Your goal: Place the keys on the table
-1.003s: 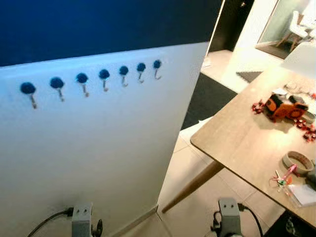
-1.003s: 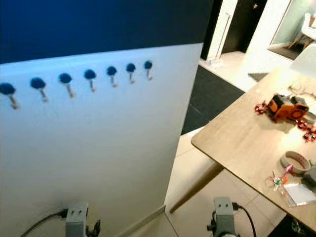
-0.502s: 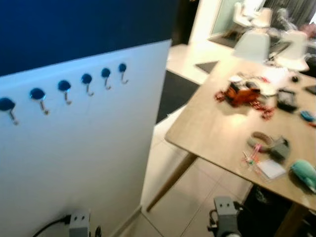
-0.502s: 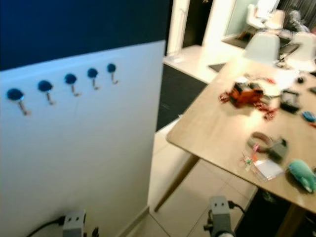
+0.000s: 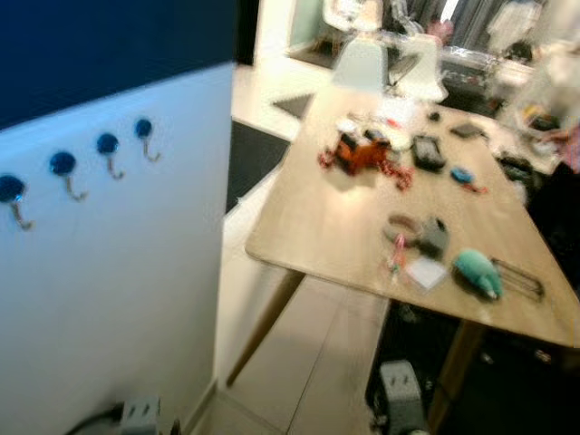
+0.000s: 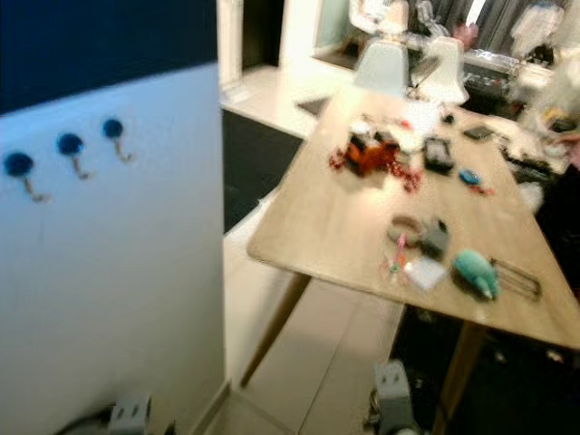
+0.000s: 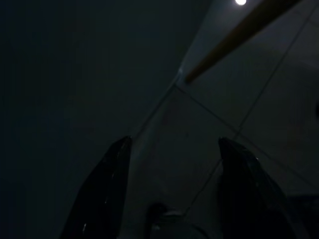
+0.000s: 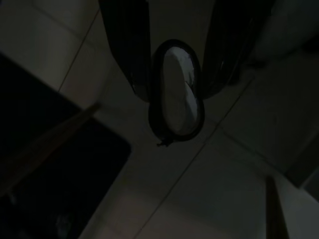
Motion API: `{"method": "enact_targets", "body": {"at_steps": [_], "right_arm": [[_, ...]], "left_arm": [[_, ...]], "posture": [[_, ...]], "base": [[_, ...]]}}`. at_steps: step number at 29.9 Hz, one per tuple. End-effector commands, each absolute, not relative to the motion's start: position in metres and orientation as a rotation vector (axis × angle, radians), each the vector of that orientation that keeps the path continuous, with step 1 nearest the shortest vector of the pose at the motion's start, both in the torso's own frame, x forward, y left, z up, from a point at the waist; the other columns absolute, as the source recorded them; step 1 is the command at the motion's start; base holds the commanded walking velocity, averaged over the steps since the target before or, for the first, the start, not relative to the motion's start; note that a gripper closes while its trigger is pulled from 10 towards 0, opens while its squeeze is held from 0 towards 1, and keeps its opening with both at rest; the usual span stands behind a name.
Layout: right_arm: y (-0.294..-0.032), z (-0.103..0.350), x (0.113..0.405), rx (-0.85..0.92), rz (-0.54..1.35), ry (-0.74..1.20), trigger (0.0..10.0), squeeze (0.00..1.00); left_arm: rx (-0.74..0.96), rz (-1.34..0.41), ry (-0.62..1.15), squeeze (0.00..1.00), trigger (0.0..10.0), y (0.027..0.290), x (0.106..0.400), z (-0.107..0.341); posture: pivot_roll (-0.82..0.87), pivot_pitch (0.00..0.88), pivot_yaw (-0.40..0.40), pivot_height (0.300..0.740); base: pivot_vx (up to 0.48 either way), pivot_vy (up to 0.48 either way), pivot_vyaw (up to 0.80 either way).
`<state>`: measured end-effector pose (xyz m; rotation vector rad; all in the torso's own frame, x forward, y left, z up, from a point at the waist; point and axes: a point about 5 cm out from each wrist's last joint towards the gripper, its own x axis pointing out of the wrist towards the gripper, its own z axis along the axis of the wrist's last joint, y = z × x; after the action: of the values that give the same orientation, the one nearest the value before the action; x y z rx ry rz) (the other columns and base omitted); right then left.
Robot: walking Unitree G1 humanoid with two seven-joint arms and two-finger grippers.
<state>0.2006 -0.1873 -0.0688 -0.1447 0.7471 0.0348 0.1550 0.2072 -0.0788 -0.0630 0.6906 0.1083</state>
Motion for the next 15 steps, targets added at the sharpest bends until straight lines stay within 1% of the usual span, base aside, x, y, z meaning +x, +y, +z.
{"method": "enact_targets", "body": {"at_steps": [1, 12, 13, 15], "right_arm": [[-0.1947, -0.0704, 0.1967, -0.156, 0.018, 0.767, 10.0, 0.00], [-0.1942, -0.0710, 0.1953, -0.148, 0.044, 0.770, 10.0, 0.00], [-0.1933, -0.0714, 0.1950, -0.137, 0.051, 0.772, 10.0, 0.00], [-0.1913, -0.0720, 0.1945, -0.139, 0.073, 0.778, 10.0, 0.00]], "left_arm": [[-0.068, 0.091, 0.682, 0.00, 10.0, 0.2019, 0.1562, -0.0788], [-0.081, 0.099, 0.670, 0.00, 10.0, 0.1999, 0.1557, -0.0786], [-0.082, 0.101, 0.669, 0.00, 10.0, 0.1998, 0.1557, -0.0786], [-0.084, 0.102, 0.668, 0.00, 10.0, 0.1997, 0.1556, -0.0785]], "posture": [[0.05, 0.069, -0.086, 0.740], [0.05, 0.072, -0.088, 0.740], [0.05, 0.072, -0.088, 0.740], [0.05, 0.072, -0.087, 0.740]], "base": [[0.000, 0.000, -0.80], [0.000, 0.000, -0.80], [0.000, 0.000, -0.52], [0.000, 0.000, 0.00]]}}
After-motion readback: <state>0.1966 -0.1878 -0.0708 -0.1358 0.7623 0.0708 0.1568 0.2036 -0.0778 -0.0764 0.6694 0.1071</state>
